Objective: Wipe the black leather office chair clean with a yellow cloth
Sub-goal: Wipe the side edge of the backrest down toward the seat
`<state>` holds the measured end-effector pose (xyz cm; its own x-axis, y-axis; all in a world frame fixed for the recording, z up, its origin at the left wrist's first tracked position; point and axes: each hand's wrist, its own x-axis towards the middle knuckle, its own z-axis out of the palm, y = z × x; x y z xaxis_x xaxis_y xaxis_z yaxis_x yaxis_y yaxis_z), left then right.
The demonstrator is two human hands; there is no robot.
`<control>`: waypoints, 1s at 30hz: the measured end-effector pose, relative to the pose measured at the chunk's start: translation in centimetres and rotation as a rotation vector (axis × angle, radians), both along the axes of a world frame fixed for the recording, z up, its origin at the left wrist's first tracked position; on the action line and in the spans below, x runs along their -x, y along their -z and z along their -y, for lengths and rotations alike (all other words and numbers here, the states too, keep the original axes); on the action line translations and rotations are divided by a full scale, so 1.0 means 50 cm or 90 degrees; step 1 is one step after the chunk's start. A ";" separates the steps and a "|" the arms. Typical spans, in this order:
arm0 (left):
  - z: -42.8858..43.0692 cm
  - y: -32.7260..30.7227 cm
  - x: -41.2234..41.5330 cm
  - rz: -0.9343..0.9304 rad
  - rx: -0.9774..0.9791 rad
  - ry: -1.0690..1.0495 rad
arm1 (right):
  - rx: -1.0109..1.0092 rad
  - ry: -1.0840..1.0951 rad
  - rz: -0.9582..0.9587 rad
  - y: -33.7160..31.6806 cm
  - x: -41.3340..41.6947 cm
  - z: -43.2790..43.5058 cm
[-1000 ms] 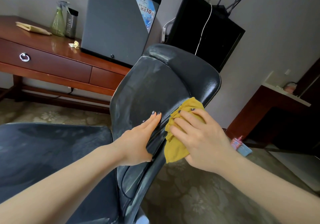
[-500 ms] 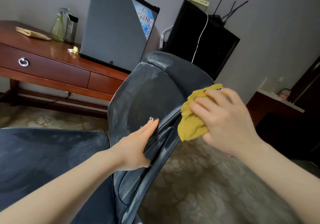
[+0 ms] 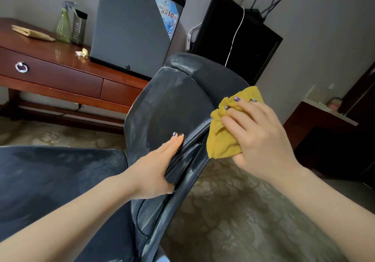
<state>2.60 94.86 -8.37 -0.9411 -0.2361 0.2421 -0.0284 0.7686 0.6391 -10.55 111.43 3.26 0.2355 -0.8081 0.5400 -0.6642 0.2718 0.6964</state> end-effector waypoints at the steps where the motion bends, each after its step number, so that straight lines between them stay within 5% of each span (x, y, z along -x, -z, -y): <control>1: 0.001 0.000 0.001 0.001 -0.002 0.001 | -0.008 -0.001 0.000 0.009 0.000 0.000; 9: 0.005 0.001 0.003 0.004 -0.039 0.005 | -0.020 -0.042 0.039 0.102 -0.014 0.011; 19: 0.010 0.003 0.005 0.002 -0.039 0.022 | -0.232 -0.060 0.128 0.283 -0.042 0.015; 30: 0.003 -0.003 0.002 0.004 -0.005 -0.009 | -0.267 -0.102 -0.032 0.217 -0.020 0.020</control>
<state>2.48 94.69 -8.20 -0.9392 -0.2509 0.2345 -0.0426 0.7626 0.6455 -9.56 110.43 -7.57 0.3930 -0.9058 0.1586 -0.6370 -0.1438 0.7573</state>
